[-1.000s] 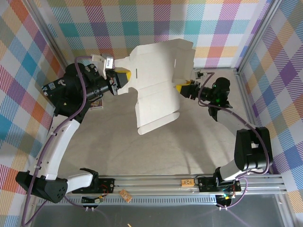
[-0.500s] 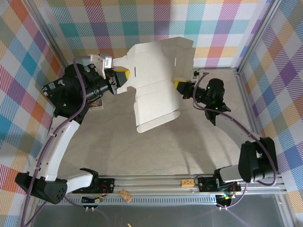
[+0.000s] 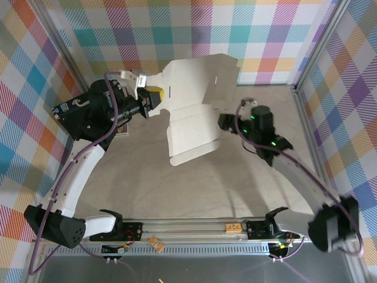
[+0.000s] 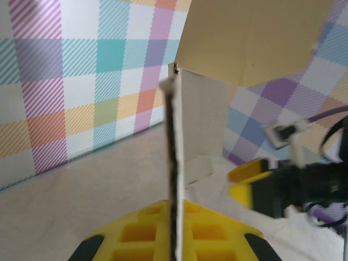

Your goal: Fold the paper box

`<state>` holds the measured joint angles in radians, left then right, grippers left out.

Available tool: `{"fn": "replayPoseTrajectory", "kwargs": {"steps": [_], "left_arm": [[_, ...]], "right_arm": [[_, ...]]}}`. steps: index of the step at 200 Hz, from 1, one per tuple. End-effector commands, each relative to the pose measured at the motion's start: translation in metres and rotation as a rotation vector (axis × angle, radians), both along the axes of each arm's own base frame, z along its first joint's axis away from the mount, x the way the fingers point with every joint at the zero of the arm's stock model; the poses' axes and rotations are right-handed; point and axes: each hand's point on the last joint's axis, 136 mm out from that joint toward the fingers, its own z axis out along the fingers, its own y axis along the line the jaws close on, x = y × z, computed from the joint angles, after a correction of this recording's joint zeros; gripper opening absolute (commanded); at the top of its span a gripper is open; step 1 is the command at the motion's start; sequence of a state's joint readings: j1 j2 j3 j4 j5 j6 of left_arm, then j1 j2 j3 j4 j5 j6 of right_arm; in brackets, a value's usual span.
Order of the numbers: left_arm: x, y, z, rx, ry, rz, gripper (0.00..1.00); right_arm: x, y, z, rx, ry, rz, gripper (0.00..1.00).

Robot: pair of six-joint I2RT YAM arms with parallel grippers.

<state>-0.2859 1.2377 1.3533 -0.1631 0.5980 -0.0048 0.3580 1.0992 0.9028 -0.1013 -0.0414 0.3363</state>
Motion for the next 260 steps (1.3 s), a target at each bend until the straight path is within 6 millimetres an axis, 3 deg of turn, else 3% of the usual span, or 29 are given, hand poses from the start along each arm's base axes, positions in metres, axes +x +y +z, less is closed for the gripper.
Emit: {"fn": "replayPoseTrajectory", "kwargs": {"steps": [1,13,28,40,59,77,96,116,142,179,189,205,227,245,260], "left_arm": [[-0.014,-0.009,0.006,0.074,-0.117,-0.126,0.00],[-0.026,-0.017,0.005,0.091,-0.159,-0.220,0.00],[-0.042,-0.022,0.004,0.126,-0.210,-0.310,0.00],[-0.047,-0.020,-0.003,0.187,-0.215,-0.320,0.00],[-0.043,-0.015,-0.014,0.274,-0.222,-0.295,0.00],[-0.036,-0.014,-0.018,0.305,-0.224,-0.284,0.00],[-0.033,-0.019,-0.016,0.284,-0.217,-0.307,0.00],[-0.035,-0.027,-0.015,0.260,-0.212,-0.344,0.00],[-0.036,-0.030,-0.017,0.262,-0.211,-0.360,0.00],[-0.035,-0.032,-0.020,0.267,-0.212,-0.370,0.00],[-0.034,-0.032,-0.019,0.266,-0.214,-0.370,0.00],[-0.033,-0.034,-0.018,0.259,-0.211,-0.369,0.00],[-0.029,-0.035,-0.017,0.242,-0.203,-0.352,0.00],[-0.017,-0.025,-0.015,0.224,-0.192,-0.243,0.46],[-0.001,0.001,-0.007,0.161,-0.180,-0.079,0.77]], "right_arm": [[-0.046,-0.029,0.062,-0.191,-0.365,0.197,0.99],[-0.077,-0.017,0.097,-0.268,-0.593,0.404,0.99],[-0.109,0.007,0.126,-0.350,-0.813,0.667,0.99],[-0.117,0.017,0.151,-0.351,-0.836,0.805,0.99],[-0.121,0.037,0.168,-0.398,-0.729,0.972,1.00],[-0.112,0.061,0.150,-0.561,-0.576,1.061,1.00],[-0.109,0.078,0.138,-0.566,-0.441,1.136,0.95],[-0.093,0.095,0.117,-0.633,-0.374,1.130,0.90],[-0.063,0.098,0.111,-0.676,-0.293,1.048,0.75],[-0.058,0.102,0.108,-0.669,-0.285,1.050,0.67],[-0.059,0.104,0.108,-0.652,-0.286,1.064,0.56],[-0.055,0.106,0.105,-0.656,-0.277,1.058,0.21],[-0.051,0.104,0.103,-0.673,-0.263,1.033,0.04],[-0.052,0.098,0.108,-0.675,-0.265,0.999,0.00],[-0.054,0.089,0.105,-0.671,-0.246,0.991,0.00]]}}
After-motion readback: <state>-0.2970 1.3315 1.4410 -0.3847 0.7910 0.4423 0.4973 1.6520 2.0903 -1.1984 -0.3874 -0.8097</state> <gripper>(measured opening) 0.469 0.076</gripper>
